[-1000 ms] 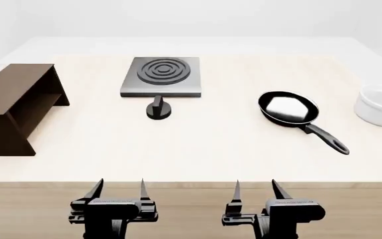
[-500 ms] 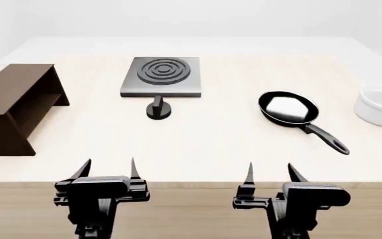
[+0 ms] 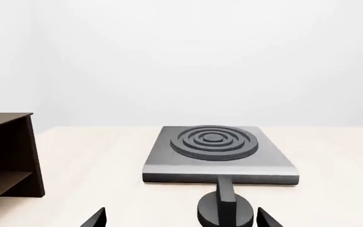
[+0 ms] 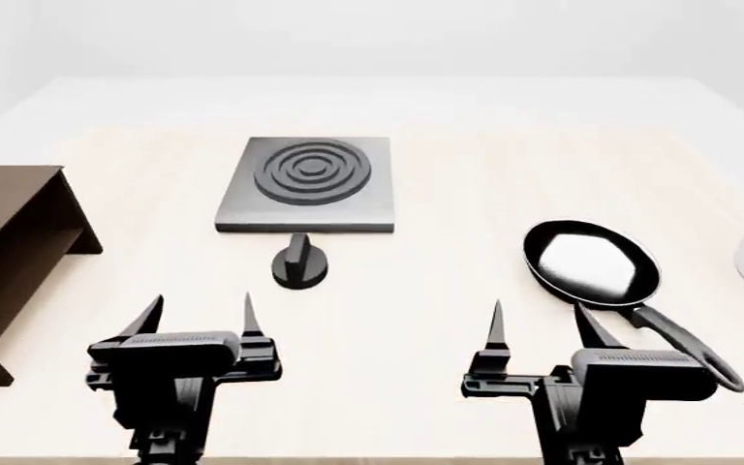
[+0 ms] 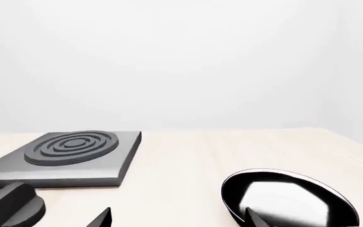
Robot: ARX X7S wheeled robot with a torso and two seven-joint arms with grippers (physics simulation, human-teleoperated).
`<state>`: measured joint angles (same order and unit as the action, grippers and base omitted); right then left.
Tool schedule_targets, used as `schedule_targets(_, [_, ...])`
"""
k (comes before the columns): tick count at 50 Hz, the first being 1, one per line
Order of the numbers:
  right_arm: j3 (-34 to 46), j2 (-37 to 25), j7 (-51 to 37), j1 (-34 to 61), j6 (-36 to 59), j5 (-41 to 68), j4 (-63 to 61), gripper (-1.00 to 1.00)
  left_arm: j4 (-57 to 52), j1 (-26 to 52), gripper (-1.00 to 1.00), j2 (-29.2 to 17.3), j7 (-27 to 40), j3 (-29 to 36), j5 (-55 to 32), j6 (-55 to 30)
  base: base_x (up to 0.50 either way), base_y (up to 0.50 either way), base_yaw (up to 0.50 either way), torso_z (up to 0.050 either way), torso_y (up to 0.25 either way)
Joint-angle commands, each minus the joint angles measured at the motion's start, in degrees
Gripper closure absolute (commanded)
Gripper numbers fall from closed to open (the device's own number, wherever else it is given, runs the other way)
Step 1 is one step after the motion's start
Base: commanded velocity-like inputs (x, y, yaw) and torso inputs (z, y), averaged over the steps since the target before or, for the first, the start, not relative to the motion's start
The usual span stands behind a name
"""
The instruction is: Turn on the stove and put the frying pan on it.
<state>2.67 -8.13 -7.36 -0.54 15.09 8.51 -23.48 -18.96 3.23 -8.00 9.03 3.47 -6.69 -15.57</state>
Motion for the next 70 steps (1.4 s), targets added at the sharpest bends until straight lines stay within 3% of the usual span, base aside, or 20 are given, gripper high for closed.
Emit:
schedule_targets(1, [0.3,-0.6,-0.5,-0.1,0.1,0.8,-0.7,-1.0,-0.2,-0.1,-1.0,-0.6,0.7,0.2,-0.5,0.2,0.5,0.0,0.0,0.0,0.0])
schedule_targets(20, [1.1,-1.2,-2.3,0.5,1.3,0.5,0.0,-1.0,0.2,-0.1,-1.0,-1.4,1.5,1.0,-0.9,0.5,0.5,0.0,0.0,0.0,0.0])
schedule_targets(33, [1.8,-1.9,-2.5,0.6,1.5,1.0,0.2,-1.0,2.5,0.9,-1.0,-3.1,1.1,0.9,-1.0,2.0,0.02,0.0,0.0,0.0,0.001])
schedule_targets(70, [3.7,-3.6,-4.4,0.6,0.6,2.5,1.3,-1.0,33.8,6.6,-1.0,-2.5,3.7,2.5,3.8,18.7,0.0,0.0,0.0,0.0,0.0])
